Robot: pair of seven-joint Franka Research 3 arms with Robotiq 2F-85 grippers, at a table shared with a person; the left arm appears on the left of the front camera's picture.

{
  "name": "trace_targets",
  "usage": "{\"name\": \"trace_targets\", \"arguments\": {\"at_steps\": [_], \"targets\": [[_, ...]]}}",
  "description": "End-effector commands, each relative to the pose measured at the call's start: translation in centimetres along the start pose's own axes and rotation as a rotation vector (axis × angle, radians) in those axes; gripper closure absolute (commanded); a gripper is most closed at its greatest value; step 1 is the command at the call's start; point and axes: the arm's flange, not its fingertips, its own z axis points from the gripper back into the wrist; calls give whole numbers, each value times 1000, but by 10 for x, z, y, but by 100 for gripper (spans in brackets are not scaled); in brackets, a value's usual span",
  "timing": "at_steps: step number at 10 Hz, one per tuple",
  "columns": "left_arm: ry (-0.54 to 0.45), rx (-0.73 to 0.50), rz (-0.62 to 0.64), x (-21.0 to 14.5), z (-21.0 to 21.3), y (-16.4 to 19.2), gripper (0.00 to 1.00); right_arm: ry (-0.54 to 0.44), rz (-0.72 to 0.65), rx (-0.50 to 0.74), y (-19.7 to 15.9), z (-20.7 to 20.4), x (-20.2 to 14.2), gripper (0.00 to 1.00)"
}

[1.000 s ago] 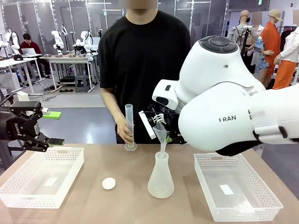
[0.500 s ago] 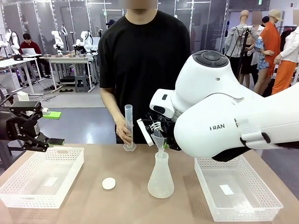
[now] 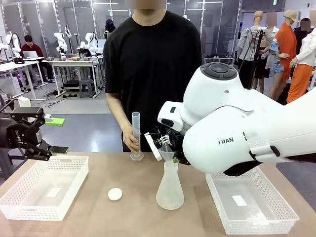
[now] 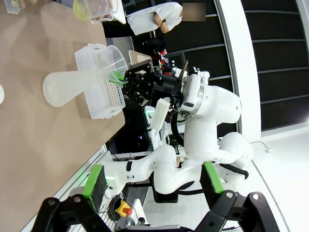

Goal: Prepare the solutions needed for the experiment.
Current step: Pick up the Plastic Funnel and insert it into the Big flask, then once the solution is in the Big flask , pick up the Plastic Funnel and place it back into the right Organizing basket.

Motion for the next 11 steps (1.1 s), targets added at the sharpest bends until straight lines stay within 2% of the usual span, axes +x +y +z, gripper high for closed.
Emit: {"name": "trace_targets", "arguments": {"at_steps": [1, 2, 11], "targets": [[-3, -20, -3, 1, -2, -2, 0, -13, -12, -19, 5, -3, -2, 71], [-3, -20, -3, 1, -2, -2, 0, -10, -5, -19, 7, -4, -2, 74], [-3, -20, -3, 1, -2, -2, 0, 0, -2, -3, 1, -1, -2, 74]]}}
